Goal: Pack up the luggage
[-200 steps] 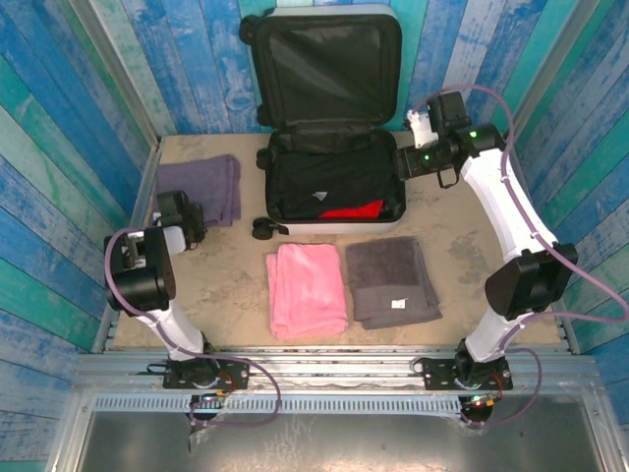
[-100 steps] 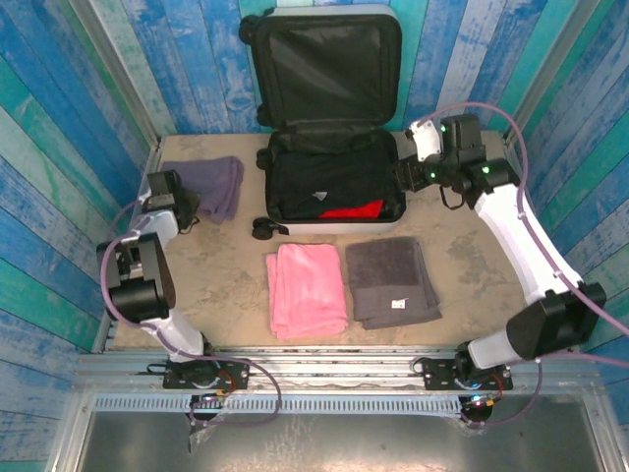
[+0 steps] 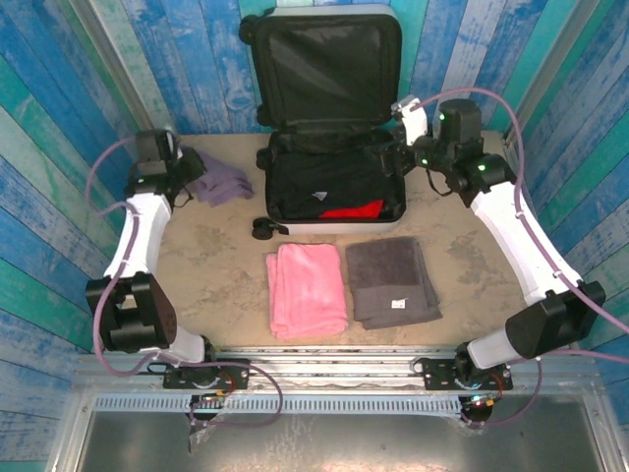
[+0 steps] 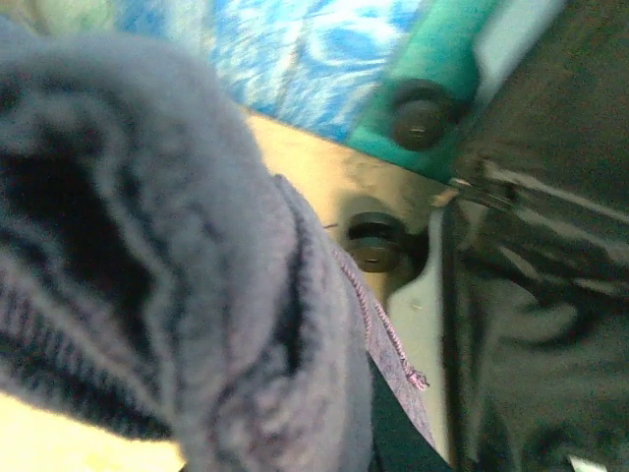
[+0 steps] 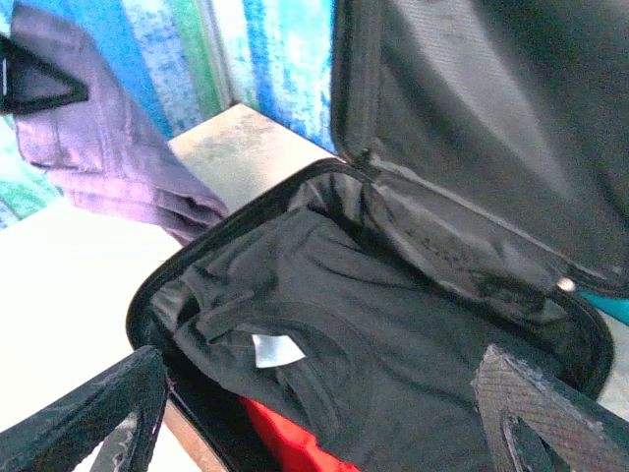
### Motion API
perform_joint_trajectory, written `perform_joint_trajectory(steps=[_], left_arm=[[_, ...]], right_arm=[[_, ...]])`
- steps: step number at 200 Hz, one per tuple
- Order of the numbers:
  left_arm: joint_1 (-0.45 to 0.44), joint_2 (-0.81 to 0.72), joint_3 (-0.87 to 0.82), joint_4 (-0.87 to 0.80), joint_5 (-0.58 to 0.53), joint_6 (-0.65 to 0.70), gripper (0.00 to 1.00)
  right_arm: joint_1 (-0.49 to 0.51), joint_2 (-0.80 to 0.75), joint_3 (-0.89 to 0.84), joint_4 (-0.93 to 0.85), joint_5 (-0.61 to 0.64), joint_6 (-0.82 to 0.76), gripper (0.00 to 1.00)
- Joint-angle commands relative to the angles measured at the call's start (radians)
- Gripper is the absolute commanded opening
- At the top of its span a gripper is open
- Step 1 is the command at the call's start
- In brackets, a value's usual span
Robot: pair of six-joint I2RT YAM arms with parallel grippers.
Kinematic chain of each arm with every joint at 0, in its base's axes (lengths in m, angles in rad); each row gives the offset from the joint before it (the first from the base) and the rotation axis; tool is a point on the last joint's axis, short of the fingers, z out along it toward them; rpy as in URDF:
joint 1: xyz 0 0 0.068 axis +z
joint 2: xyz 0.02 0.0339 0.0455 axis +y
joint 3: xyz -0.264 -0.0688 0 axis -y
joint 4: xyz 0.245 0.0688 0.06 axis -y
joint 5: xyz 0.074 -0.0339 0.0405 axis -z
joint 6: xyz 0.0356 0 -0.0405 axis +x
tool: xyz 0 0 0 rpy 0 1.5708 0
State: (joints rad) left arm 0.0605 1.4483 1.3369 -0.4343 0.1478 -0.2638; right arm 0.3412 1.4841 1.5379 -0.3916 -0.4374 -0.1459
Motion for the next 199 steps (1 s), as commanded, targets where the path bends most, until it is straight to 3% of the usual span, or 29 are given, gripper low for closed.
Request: perform_joint_trajectory(steps=[1,39,75,120,148,199], left_arm=[[-0.041,-0.175,0.096,0.006,0.047,0.25,0.0],[-0.059,-0.188,0.237,-0.007,0.467,0.365,0.0],[-0.106,-0.173,0.326,0.001,0.729,0.417,0.0],[-0.207,-0.167,0.293,0.049,0.838,0.469,0.0],[-0.23,-0.179,0.249,0.131,0.888,0.451,0.0],[-0.229,-0.24,0.166,0.33,0.939,0.395,0.0]], right_arm=[[0.007,0.032,0.044,0.035,-0.045,-0.011,0.86],[0.006,0.138,0.258,-0.157,-0.218,0.017,0.89],[-0.022,0.125,0.211,-0.119,-0.419,0.007,0.94],[-0.09,0.249,0.33,-0.185,-0.698,0.231,0.95],[-0.103,0.245,0.237,0.104,-0.809,0.499,0.95],[-0.113,0.236,0.072,0.417,-0.912,0.759,0.95]])
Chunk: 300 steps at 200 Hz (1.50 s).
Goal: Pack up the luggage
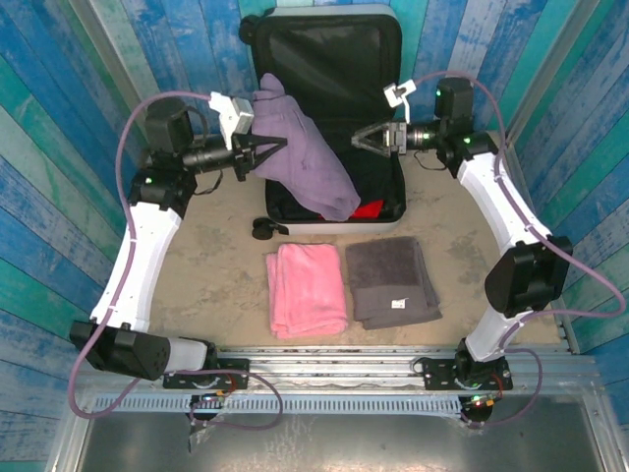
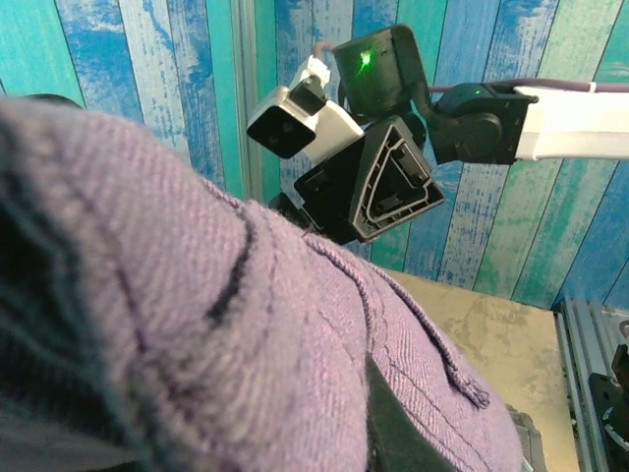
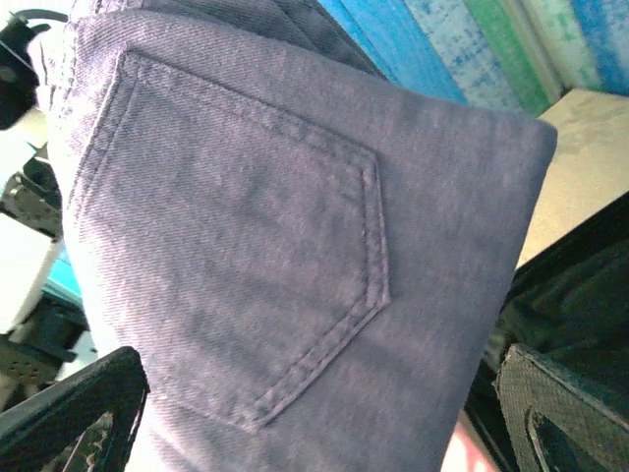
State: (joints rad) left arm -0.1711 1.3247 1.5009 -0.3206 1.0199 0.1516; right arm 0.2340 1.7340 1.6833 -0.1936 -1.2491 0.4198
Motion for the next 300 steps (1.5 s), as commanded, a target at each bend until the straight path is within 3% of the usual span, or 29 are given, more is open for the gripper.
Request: perform_joint_trajectory(steps=[1,22,49,92,126,144,300], left_arm=[[0.002,-0.117,0.002,0.22,0.067,-0.021,0.0],[0.001,-0.117,-0.002,0.253,0.085,-0.022,0.0],[0.001,-0.118,-0.019,0.329,0.108,-0.048,0.0],[-0.004,-0.122,-0.043,0.416,0.129,-0.076,0.0],[-0.011,-0.12,-0.043,0.449,0.128,-0.077,0.0],[-0.014,-0.119,-0.035,0.47,0.124,-0.077,0.0],[-0.015,-0.009,-0.031,0.645,0.103,-0.069,0.0]], right_arm=[[-0.005,-0.015,-0.079,0.231,-0.101,0.204,0.95],[-0.007,-0.014,-0.182,0.486,-0.117,0.394,0.96],[-0.007,0.001,-0.226,0.557,-0.112,0.461,0.97],[-0.003,0.039,-0.29,1.011,-0.083,0.817,1.0],[0.017,0.165,-0.258,1.557,-0.028,1.267,1.0],[0.023,0.238,-0.24,1.755,0.057,1.45,1.0],[0.14,0.186,-0.153,1.757,0.135,1.507,1.0]])
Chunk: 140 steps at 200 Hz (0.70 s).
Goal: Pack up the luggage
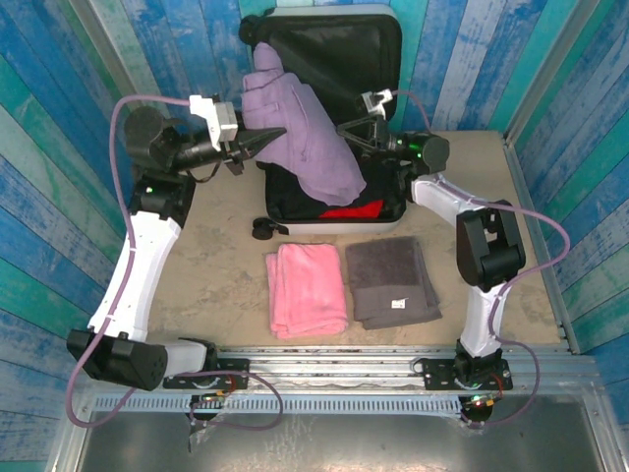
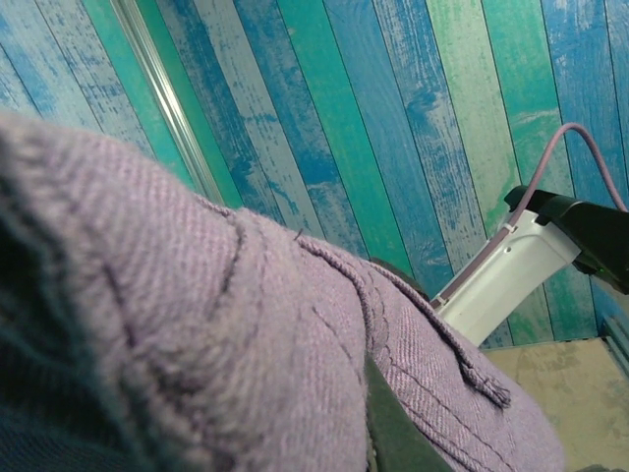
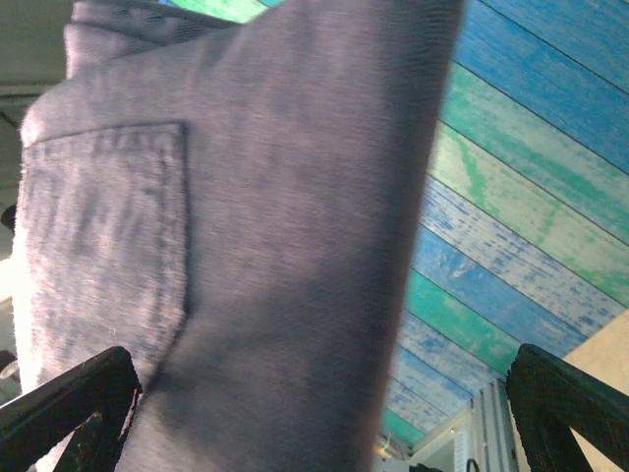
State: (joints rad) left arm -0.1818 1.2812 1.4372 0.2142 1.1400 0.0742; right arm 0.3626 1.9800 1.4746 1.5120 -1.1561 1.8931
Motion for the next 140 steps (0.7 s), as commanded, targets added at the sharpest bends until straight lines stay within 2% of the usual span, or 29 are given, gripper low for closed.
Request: perform_joint_trajectory(steps=[1,15,26,35,52,63,84,95,104,120,132,140], left_arm=[[-0.005,0.034,0.033,0.11,-0.017,0.008,0.0],[-0.004,0.039,0.023,0.115,-0.021,0.013,0.0],[-0.005,0.043,0.015,0.118,-0.027,0.015,0.0],[-0.004,0.044,0.008,0.119,-0.032,0.017,0.0],[-0.005,0.046,-0.002,0.125,-0.039,0.019,0.0],[-0.004,0.05,-0.006,0.128,-0.044,0.019,0.0],[-0.004,0.054,-0.006,0.125,-0.048,0.017,0.0],[-0.005,0.056,-0.006,0.111,-0.053,0.024,0.0],[-0.004,0.059,-0.004,0.083,-0.06,0.038,0.0],[-0.004,0.062,-0.005,0.017,-0.075,0.076,0.0],[-0.004,0.061,-0.02,-0.026,-0.097,0.099,0.0],[-0.004,0.062,-0.034,-0.05,-0.117,0.113,0.0]], right_arm=[[0.012,-0.06,0.058,0.051,0.044,0.035,1.0],[0.015,-0.069,0.08,0.052,0.056,0.058,1.0],[0.018,-0.075,0.1,0.052,0.058,0.074,0.96],[0.019,-0.079,0.11,0.05,0.064,0.089,0.87],[0.019,-0.084,0.126,0.05,0.07,0.113,0.62],[0.019,-0.09,0.133,0.038,0.058,0.11,0.53],[0.017,-0.122,0.118,-0.106,-0.005,-0.009,0.27],[0.014,-0.15,0.109,-0.262,-0.054,-0.133,0.21],[0.01,-0.179,0.111,-0.441,-0.096,-0.295,0.14],[-0.001,-0.238,0.155,-0.94,-0.138,-0.68,0.01],[-0.02,-0.271,0.216,-1.319,-0.095,-0.976,0.0],[-0.039,-0.287,0.248,-1.477,-0.05,-1.115,0.0]])
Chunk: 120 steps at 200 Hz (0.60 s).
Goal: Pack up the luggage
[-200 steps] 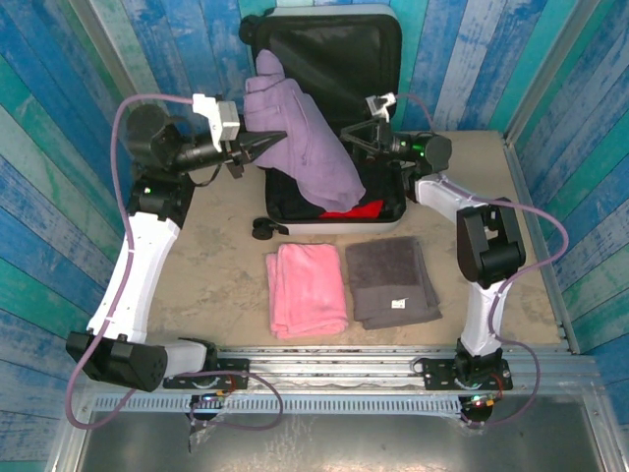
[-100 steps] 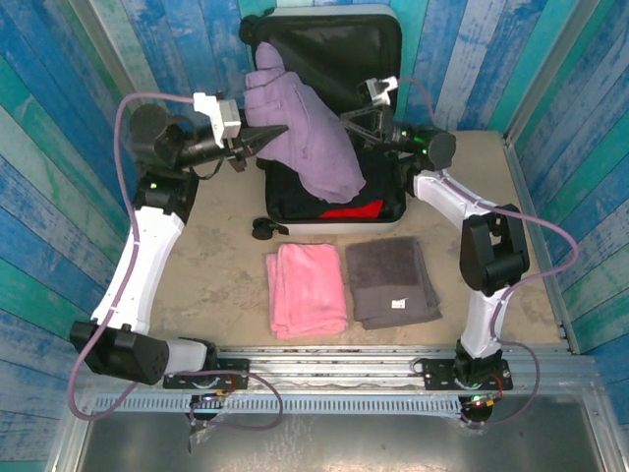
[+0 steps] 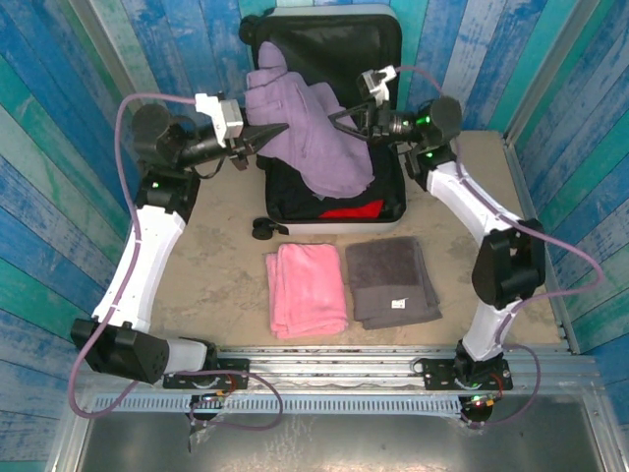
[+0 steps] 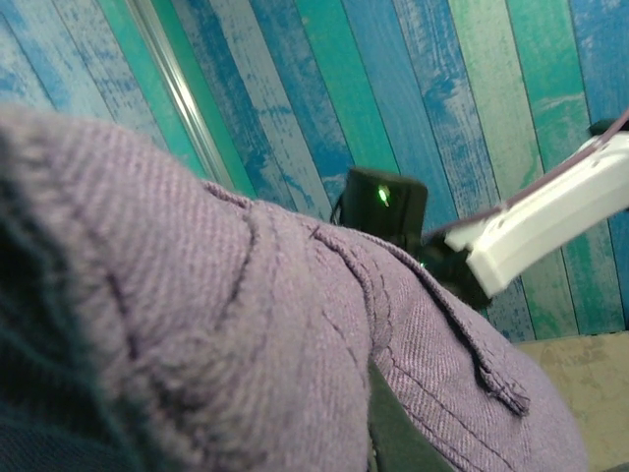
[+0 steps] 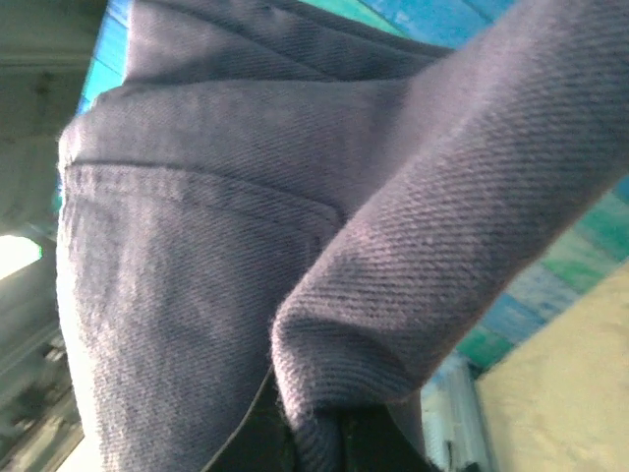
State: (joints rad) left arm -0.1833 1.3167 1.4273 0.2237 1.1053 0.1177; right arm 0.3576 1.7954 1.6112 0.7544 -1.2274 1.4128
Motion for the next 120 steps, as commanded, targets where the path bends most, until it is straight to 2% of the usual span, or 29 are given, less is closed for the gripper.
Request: perform_joint_trajectory(steps=[1,26,47,69,120], left_arm=[[-0.002,0.027,-0.027,-0.063,-0.085,0.073,0.0],[-0.003,0.039,-0.085,-0.087,-0.179,0.078,0.0],[-0.003,0.08,-0.102,-0.092,-0.309,0.016,0.0],[-0.003,0.157,-0.065,-0.168,-0.375,-0.034,0.0],[-0.003,0.384,0.064,-0.416,-0.505,-0.102,0.0]], right_arm=[[-0.037,-0.103,0.114,-0.731,0.027,-0.646,0.0],[-0.121,-0.108,0.144,-0.863,0.085,-0.762,0.0],[-0.17,-0.094,0.144,-0.936,0.132,-0.837,0.0],[-0.171,-0.068,0.158,-1.122,0.276,-1.021,0.0],[-0.163,0.042,0.08,-1.098,0.431,-1.072,0.0]])
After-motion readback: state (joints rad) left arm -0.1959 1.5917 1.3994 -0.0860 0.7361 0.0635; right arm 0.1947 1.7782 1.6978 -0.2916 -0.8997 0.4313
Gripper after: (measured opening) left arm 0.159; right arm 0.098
